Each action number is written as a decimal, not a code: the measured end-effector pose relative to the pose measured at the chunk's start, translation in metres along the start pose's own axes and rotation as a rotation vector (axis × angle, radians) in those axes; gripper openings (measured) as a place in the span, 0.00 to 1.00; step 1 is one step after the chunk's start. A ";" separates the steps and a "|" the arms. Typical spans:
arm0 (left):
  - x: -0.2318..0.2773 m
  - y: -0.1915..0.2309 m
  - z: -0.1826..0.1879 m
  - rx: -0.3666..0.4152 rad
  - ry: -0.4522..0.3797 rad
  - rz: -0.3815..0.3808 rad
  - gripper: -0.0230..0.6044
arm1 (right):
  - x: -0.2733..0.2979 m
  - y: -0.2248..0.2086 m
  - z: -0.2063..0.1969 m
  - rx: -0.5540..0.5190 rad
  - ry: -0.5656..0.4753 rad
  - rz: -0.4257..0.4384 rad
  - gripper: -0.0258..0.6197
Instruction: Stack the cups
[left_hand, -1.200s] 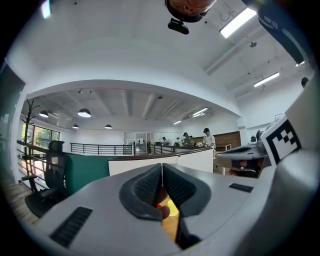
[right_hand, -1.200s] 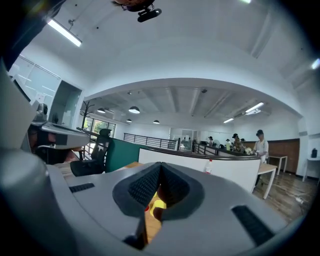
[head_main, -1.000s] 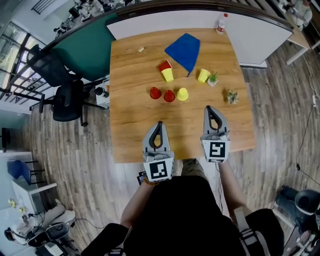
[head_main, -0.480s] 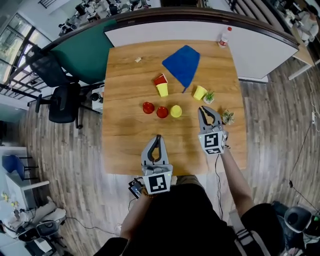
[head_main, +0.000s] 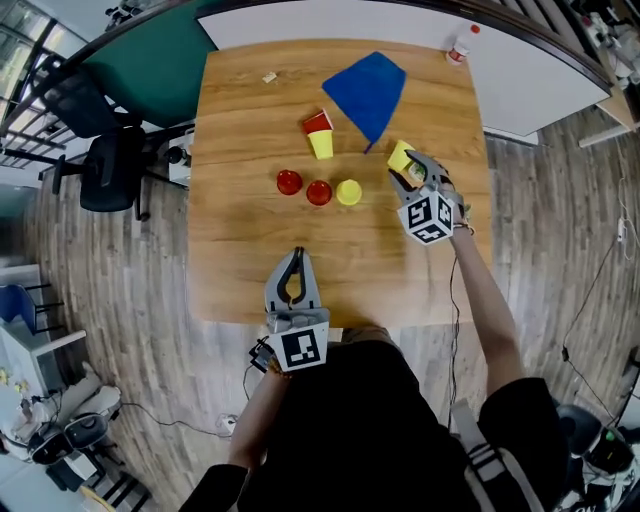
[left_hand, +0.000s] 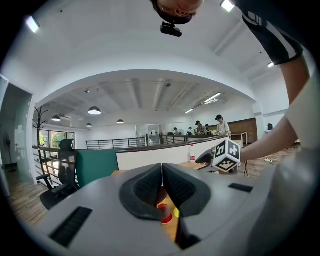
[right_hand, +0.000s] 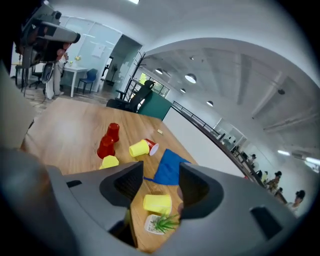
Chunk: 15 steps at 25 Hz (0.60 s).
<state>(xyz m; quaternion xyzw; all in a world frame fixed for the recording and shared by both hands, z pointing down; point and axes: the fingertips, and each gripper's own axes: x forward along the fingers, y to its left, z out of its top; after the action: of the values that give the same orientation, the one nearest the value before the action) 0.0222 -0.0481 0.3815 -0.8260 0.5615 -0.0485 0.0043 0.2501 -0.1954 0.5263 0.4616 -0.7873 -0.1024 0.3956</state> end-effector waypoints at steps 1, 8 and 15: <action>0.002 0.002 -0.001 0.000 0.004 0.002 0.08 | 0.002 0.005 0.005 0.014 -0.012 0.024 0.41; 0.007 0.018 -0.018 -0.029 0.012 0.049 0.08 | 0.041 0.114 0.044 -0.044 -0.062 0.306 0.43; 0.002 0.035 -0.028 -0.017 0.050 0.095 0.08 | 0.105 0.183 0.090 -0.076 -0.059 0.469 0.46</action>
<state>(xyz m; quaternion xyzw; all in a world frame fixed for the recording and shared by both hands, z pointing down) -0.0122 -0.0619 0.4078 -0.7970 0.6004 -0.0641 -0.0142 0.0404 -0.1975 0.6179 0.2476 -0.8799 -0.0510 0.4024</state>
